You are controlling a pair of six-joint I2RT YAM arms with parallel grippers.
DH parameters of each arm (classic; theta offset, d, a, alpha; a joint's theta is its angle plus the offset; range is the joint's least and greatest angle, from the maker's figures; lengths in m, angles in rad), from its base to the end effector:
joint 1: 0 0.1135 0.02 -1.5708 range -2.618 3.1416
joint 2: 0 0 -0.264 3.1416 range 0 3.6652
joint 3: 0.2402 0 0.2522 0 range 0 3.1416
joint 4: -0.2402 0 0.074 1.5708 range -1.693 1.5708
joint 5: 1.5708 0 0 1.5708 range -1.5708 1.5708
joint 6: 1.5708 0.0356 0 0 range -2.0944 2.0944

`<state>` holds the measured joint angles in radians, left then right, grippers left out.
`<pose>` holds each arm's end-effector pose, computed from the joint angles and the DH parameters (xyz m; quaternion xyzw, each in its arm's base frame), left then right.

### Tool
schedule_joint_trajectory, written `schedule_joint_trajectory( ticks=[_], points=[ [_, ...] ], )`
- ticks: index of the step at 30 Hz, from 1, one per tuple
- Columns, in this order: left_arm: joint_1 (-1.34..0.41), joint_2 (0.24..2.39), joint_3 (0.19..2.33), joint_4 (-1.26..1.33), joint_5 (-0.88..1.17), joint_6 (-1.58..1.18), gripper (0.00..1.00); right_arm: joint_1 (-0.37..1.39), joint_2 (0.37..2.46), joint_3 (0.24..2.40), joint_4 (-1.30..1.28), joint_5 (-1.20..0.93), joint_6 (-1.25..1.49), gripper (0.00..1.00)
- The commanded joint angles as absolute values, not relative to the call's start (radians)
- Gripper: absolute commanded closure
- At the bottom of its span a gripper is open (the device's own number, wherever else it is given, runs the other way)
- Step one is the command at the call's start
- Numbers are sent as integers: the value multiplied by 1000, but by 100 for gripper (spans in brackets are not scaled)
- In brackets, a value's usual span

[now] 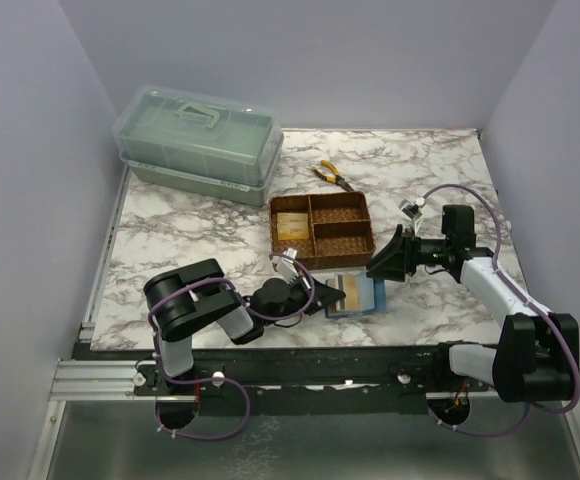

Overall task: Take the credit cards out of the card holder
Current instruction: Remove the credit card from the card holder.

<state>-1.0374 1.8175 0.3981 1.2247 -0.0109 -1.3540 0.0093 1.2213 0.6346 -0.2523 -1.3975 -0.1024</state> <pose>0.1469 -0.2480 0.1152 -0.1252 0.7623 -0.5893 0.2366 0.2200 0.0371 0.2163 -0.2697 0.7010 0.5873 0.3016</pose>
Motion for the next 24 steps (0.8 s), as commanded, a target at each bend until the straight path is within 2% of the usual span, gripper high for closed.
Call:
schedule_joint_trajectory(
  ticks=[1, 5, 11, 15, 20, 24],
  points=[
    [-1059, 1798, 335, 1495, -113, -1343, 100, 6, 1235, 593, -113, -1464, 134, 35],
    [-1062, 1845, 305, 1644, -160, -1350, 100, 6, 1289, 594, -102, -1476, 210, 35],
    [-1072, 1886, 330, 1633, -192, -1353, 100, 11, 1244, 608, -135, -1558, 168, 34],
    [-1074, 1881, 349, 1583, -202, -1341, 100, 60, 1187, 552, -12, -1453, 255, 31],
    [-1076, 1885, 381, 1591, -211, -1307, 100, 115, 1301, 596, -120, -1356, 171, 31],
    [-1078, 1917, 403, 1618, -214, -1309, 100, 162, 1294, 584, -90, -1284, 194, 30]
  ],
)
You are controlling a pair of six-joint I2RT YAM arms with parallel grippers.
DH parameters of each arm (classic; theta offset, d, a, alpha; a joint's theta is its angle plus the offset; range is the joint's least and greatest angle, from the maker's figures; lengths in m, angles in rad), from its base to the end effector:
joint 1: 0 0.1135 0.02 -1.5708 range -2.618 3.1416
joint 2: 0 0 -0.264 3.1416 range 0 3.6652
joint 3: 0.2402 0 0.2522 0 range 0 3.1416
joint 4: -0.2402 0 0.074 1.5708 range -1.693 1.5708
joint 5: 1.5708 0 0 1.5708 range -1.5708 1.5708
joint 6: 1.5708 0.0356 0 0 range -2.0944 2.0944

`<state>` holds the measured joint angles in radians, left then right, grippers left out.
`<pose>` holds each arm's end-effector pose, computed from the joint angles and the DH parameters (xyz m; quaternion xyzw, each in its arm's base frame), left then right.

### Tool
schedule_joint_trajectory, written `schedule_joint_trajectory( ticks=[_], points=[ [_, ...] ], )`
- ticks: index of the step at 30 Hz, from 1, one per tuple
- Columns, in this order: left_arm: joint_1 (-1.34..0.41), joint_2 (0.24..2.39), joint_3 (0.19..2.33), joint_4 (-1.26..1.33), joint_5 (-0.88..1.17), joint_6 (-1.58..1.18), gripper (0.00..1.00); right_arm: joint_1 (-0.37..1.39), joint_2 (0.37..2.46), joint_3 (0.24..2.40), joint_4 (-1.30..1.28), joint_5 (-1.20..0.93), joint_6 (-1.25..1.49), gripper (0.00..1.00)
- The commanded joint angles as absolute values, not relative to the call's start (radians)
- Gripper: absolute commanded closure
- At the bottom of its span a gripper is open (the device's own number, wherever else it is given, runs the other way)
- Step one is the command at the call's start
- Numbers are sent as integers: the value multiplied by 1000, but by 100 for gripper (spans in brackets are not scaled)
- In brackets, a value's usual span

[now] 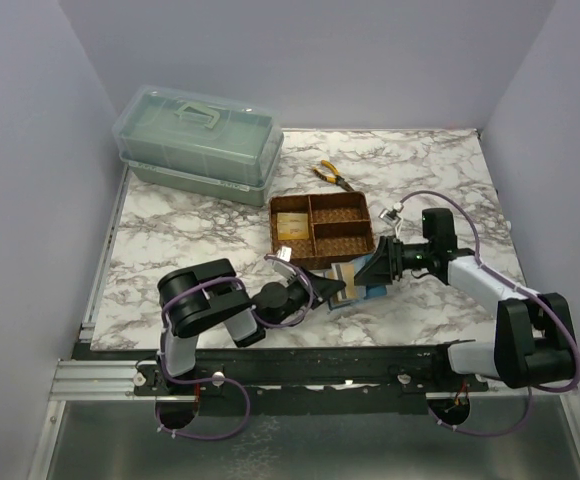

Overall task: Take the credit cards out of the card holder
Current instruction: Remove the credit card from the card holder.

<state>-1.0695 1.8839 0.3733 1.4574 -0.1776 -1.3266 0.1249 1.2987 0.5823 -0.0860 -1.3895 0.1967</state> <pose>0.1424 -0.2468 0.1180 -0.1532 0.7090 -0.6148 0.3095 0.2229 0.0633 0.1944 -0.2142 0.7204 0.6320 0.1892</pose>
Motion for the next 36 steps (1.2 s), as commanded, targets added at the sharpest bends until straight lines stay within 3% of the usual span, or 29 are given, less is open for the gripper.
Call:
schedule_joint_trajectory(
  ticks=[1, 8, 12, 24, 36],
  points=[
    [-1079, 1927, 404, 1626, -217, -1312, 100, 166, 1286, 582, -84, -1265, 201, 29],
    [-1082, 1953, 396, 1647, -236, -1320, 100, 170, 1233, 622, -126, -1231, 202, 29],
    [-1086, 1946, 391, 1597, -254, -1335, 100, 172, 1108, 560, 26, -1314, 288, 28],
    [-1102, 1906, 416, 1515, -297, -1317, 100, 230, 1342, 616, -126, -1074, 196, 33],
    [-1103, 1925, 378, 1655, -293, -1297, 100, 226, 1365, 622, -131, -966, 216, 30]
  ],
)
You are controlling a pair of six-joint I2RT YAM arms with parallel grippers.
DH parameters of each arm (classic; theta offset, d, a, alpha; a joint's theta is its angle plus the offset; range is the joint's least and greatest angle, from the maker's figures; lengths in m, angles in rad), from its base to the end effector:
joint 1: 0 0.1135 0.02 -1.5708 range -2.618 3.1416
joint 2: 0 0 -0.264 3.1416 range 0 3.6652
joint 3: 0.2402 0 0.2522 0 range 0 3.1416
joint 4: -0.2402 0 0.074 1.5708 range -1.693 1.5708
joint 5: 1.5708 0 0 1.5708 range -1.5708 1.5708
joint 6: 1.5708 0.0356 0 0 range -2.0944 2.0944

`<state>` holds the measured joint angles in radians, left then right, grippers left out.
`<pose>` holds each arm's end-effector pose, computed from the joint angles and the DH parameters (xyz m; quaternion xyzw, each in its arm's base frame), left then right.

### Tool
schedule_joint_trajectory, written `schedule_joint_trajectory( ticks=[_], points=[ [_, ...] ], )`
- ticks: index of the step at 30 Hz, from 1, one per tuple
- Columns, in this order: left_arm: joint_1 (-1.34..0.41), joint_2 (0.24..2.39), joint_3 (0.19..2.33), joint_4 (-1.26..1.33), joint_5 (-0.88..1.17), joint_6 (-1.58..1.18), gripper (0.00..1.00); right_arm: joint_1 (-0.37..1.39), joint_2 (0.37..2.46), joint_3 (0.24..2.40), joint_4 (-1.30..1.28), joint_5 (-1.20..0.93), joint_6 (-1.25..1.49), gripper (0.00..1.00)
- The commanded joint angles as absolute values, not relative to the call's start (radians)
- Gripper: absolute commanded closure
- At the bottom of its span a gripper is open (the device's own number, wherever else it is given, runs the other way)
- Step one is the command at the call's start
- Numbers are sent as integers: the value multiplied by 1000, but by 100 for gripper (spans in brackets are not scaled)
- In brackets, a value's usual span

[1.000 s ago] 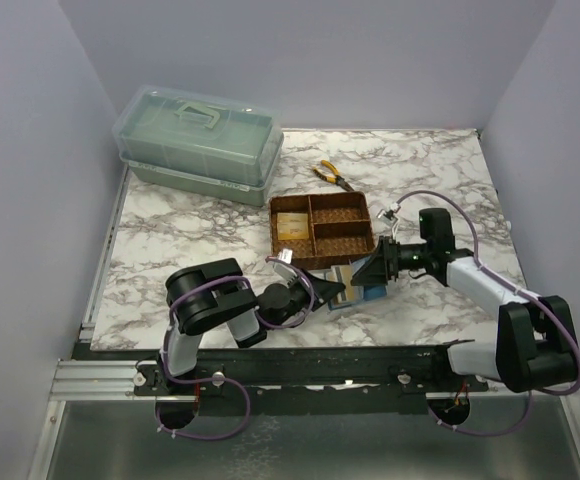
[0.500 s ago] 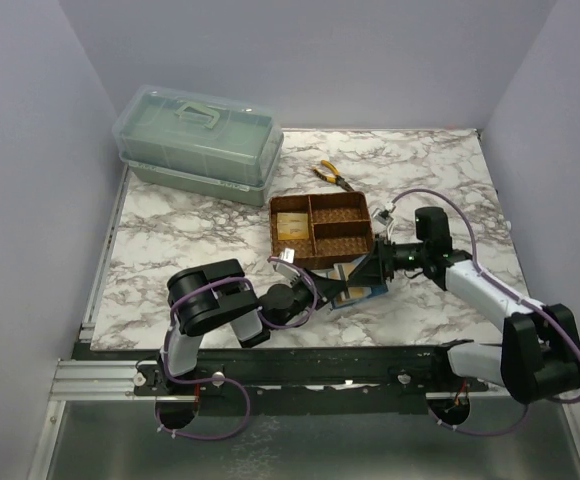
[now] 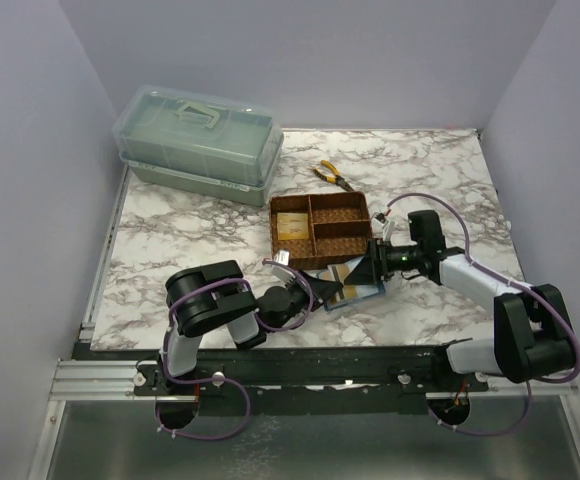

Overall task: Take the credit cards out of the card holder
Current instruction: Remove the credit card from the card holder.

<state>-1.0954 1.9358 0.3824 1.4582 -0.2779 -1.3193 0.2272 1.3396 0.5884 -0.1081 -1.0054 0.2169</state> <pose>0.1397 -0.2500 0.1059 -0.1744 0.7178 -0.5862 0.3326 0.2273 0.0834 0.1766 -0.1720 0.8205 0.5078 0.1983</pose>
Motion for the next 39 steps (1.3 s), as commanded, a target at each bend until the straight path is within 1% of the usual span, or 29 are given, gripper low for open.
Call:
schedule_joint_trajectory(
  ticks=[1, 6, 13, 23, 32, 39],
  points=[
    [-1103, 1922, 379, 1656, -292, -1294, 100, 225, 1369, 623, -132, -966, 218, 30],
    [-1103, 1890, 371, 1655, -294, -1271, 100, 187, 1384, 619, -124, -988, 246, 29],
    [-1103, 1872, 391, 1655, -274, -1258, 100, 158, 1409, 606, -94, -1094, 273, 29],
    [-1101, 1846, 425, 1654, -245, -1227, 100, 104, 1389, 589, -49, -1182, 341, 30],
    [-1102, 1836, 441, 1654, -235, -1220, 100, 91, 1387, 580, -23, -1247, 384, 30],
    [-1100, 1830, 446, 1656, -233, -1220, 100, 89, 1394, 576, -10, -1281, 412, 32]
  ],
)
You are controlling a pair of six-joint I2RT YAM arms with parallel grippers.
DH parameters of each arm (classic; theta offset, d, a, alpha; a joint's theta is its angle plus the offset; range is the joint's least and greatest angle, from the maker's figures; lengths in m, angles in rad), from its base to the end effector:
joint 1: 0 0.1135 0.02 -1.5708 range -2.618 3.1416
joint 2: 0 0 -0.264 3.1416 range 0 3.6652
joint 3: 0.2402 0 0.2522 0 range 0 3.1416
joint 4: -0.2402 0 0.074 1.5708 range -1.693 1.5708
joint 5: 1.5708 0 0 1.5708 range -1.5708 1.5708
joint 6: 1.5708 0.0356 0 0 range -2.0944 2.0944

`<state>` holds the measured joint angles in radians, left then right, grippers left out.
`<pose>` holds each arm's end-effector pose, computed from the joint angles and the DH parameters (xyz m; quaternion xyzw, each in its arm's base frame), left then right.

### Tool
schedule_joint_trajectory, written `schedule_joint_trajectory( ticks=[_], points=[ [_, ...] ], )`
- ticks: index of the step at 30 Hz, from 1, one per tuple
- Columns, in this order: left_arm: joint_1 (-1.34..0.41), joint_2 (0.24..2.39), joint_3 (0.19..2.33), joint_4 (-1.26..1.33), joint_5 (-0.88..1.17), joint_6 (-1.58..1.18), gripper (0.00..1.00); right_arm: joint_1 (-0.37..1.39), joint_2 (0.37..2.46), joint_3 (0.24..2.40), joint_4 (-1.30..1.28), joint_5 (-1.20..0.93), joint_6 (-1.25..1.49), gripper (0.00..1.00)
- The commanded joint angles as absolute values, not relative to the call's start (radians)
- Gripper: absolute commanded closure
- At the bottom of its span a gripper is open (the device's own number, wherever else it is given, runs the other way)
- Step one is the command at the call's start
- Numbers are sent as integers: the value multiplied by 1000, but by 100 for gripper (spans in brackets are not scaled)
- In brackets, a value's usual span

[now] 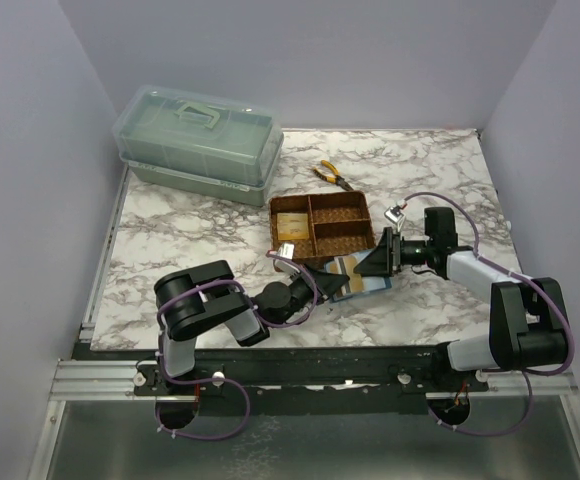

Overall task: Take the credit cards out of the card holder
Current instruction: Remove the credit card from the card holder.

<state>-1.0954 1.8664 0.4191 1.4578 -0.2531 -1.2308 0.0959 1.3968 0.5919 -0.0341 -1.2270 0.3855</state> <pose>0.1430 -0.2583 0.1315 -0.1367 0.6901 -0.6121 0.3611 0.2405 0.0568 0.1746 -0.0937 0.7852 0.5919 0.1560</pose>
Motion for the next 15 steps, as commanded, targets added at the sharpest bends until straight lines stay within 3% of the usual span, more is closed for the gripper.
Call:
schedule_joint_trajectory(
  ticks=[1, 15],
  points=[
    [-1100, 1829, 447, 1655, -232, -1221, 100, 88, 1396, 575, -9, -1283, 419, 33],
    [-1096, 1817, 467, 1656, -212, -1233, 100, 66, 1414, 558, 115, -1447, 533, 44]
  ],
)
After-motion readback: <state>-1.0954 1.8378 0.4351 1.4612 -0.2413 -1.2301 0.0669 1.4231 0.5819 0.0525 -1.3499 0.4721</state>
